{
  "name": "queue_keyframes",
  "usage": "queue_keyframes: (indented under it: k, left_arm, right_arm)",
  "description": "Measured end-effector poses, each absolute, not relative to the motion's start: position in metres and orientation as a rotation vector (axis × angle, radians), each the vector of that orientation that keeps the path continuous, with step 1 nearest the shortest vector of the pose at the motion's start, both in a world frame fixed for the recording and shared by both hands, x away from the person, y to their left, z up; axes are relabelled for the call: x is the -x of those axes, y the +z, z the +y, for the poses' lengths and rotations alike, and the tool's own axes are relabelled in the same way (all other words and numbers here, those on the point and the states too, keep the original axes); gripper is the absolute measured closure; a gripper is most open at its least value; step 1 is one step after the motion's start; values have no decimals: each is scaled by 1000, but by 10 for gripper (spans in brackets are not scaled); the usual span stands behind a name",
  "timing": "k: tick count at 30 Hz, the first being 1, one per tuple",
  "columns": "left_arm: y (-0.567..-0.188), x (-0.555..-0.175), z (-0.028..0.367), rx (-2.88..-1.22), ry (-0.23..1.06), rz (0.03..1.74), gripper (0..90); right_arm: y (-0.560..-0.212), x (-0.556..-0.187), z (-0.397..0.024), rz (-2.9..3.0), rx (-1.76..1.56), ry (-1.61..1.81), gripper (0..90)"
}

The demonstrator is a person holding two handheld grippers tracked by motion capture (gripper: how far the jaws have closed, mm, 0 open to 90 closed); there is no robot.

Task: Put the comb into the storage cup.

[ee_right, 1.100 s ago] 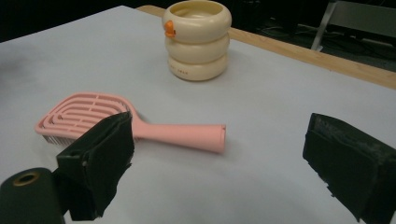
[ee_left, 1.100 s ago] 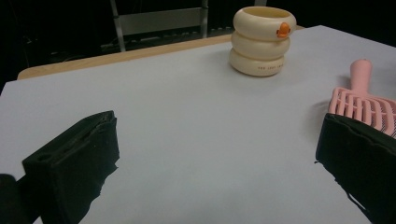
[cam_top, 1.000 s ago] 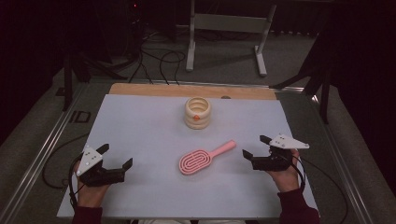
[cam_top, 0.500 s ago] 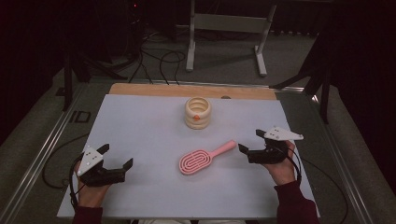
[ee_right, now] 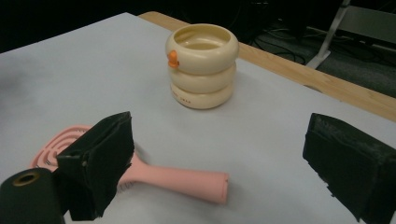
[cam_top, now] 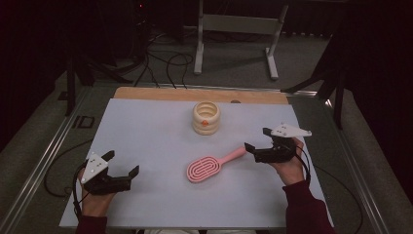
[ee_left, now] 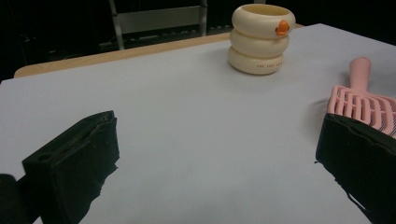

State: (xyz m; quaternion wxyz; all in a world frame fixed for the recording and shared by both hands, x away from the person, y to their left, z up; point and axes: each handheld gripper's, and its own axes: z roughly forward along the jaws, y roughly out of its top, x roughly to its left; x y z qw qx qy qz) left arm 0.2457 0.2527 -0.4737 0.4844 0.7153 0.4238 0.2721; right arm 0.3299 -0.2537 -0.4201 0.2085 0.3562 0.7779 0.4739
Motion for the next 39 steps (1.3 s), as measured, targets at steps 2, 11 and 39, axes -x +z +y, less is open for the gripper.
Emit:
queue_keyframes:
  k: [2,11,39]
  left_arm:
    - [-474,-246,253,-1741,663,1032,1]
    - [-474,-246,252,-1740,662,1031,1]
    - [-475,-246,252,-1748,659,1028,1]
  right_arm:
    - [-420,-333,-252,2169,-984,1323,85]
    - [-424,-344,-242,2191,-1005,1311,85]
    - [-447,-381,-217,2294,-1049,1243,232]
